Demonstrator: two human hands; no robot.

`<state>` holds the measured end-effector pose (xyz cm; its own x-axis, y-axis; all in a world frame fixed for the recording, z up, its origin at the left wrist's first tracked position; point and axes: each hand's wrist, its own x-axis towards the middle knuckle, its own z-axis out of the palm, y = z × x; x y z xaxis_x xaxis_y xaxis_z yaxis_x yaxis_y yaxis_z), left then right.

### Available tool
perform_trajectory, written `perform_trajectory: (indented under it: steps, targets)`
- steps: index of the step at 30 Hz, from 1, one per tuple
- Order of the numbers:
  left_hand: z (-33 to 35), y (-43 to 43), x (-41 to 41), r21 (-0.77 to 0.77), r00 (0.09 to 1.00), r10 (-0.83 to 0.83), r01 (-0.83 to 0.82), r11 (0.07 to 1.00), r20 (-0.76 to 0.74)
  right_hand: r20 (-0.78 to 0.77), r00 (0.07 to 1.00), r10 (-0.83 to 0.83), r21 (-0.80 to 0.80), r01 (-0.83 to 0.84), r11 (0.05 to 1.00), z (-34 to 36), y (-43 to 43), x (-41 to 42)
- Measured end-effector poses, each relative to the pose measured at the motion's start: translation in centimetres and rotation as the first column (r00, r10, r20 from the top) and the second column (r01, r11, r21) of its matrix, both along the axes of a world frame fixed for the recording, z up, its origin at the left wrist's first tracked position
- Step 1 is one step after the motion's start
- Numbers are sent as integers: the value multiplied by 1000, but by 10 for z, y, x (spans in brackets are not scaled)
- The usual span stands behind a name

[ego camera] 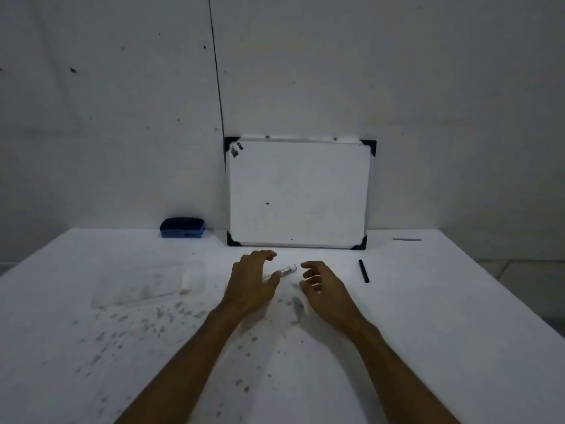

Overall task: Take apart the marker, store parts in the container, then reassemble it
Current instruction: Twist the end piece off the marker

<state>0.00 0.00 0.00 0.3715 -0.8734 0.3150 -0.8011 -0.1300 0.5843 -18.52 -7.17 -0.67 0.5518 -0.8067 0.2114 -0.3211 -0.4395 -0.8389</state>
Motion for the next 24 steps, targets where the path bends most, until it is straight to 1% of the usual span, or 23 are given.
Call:
perform_trajectory:
  steps: [1,3,5,6,7,9,10,12,15,19,22,24]
  targets:
    - [-6,-5,-1,-12,1000,8,-8,1000,26,-1,1000,-3,6,3,1000,-4,-7,5]
    - [-20,-15,-2,-43,996,44,-41,998,75,4,997,-74,-8,74,997,-10,-18,11]
    - [-32,-20,-1,-24,991,42,-40,999,124,64,981,-183,37,181,983,-20,-27,13]
    - [-36,-22,0,-9,989,39,-38,999,142,81,975,-208,64,203,977,-22,-29,12]
    - [-39,-24,2,12,987,32,-34,999,159,93,972,-217,79,210,975,-24,-31,12]
    - [-40,-25,4,19,968,7,-12,1000,253,88,974,-207,74,201,977,-25,-32,11]
    - [-41,-25,4,13,952,-2,-2,1000,307,87,976,-200,59,195,979,-26,-31,11]
    - [-43,-27,4,-18,938,-2,8,1000,347,81,978,-192,39,189,981,-25,-30,12]
    - [-46,-27,4,-62,936,17,5,998,352,58,980,-190,-1,191,982,-23,-26,11]
    - [-42,-24,3,-99,937,-6,44,994,350,-22,984,-178,-46,176,983,-17,-18,16]
    - [-38,-10,2,-140,956,-18,61,988,294,21,990,-140,-37,141,989,-8,-12,19]
    - [-36,1,5,-167,971,-13,54,985,239,82,987,-138,23,137,990,-1,-14,21]
